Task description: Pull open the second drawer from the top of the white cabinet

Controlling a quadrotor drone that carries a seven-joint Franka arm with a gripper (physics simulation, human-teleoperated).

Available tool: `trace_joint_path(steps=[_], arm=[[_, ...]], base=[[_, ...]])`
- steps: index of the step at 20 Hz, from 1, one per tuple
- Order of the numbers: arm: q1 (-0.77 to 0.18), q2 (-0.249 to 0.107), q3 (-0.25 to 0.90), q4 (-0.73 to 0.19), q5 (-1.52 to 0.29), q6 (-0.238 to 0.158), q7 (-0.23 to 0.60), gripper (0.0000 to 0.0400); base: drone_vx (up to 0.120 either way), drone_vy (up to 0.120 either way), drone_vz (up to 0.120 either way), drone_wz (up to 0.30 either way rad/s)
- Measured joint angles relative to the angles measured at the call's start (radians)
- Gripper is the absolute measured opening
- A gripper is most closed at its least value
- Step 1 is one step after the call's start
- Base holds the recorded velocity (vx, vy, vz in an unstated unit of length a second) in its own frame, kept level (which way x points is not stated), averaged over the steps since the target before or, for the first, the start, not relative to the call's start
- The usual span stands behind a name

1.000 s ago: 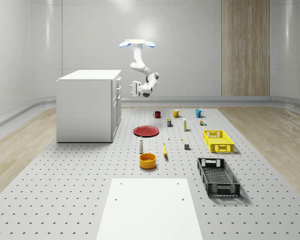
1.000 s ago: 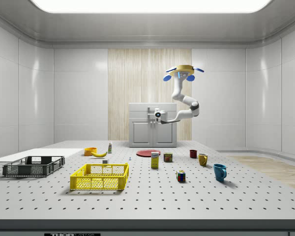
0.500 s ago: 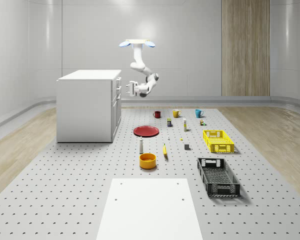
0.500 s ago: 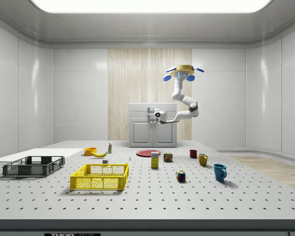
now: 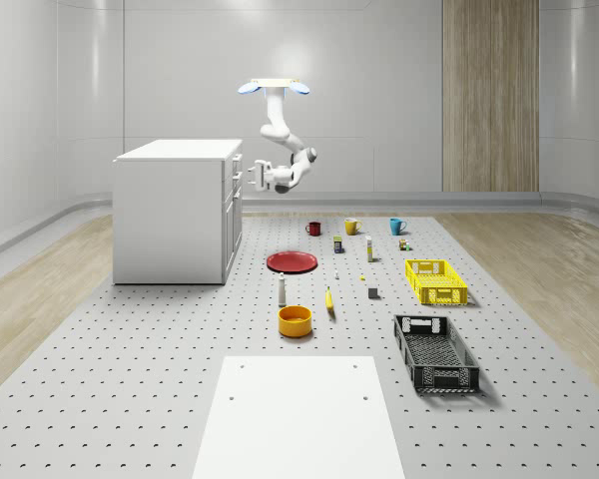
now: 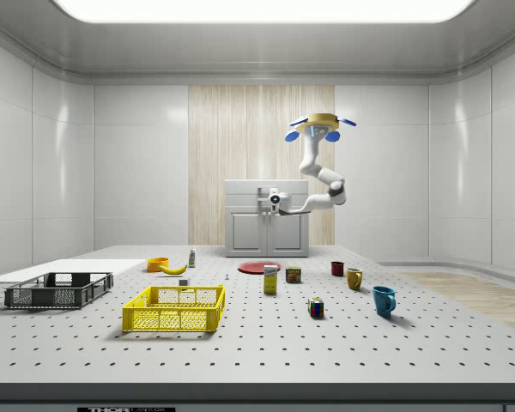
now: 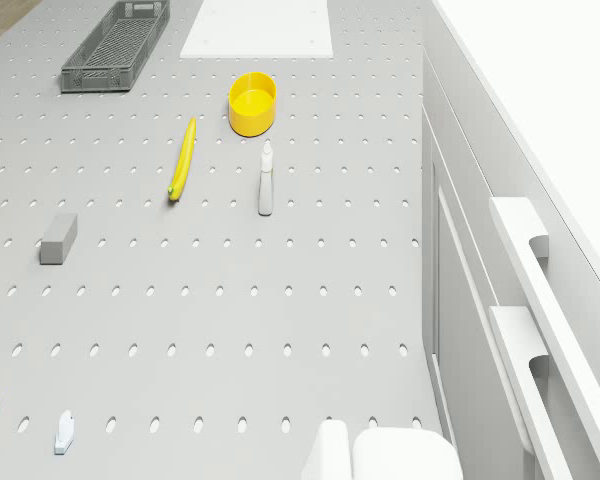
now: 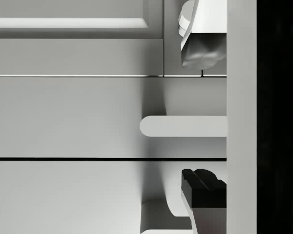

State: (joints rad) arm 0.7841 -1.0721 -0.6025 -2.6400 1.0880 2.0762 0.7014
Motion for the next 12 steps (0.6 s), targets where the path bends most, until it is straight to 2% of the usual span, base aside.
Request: trace_joint_path(steps=[4, 12], arm=[[0.021, 0.032, 0.012, 0.01, 0.033, 0.02, -0.024, 0.03], [0.069, 0.126, -0.012, 0.069, 0.071, 0.022, -0.074, 0.03]], base=[[0.0, 0.0, 0.0, 0.0], [0.0, 0.0, 0.0, 0.0]])
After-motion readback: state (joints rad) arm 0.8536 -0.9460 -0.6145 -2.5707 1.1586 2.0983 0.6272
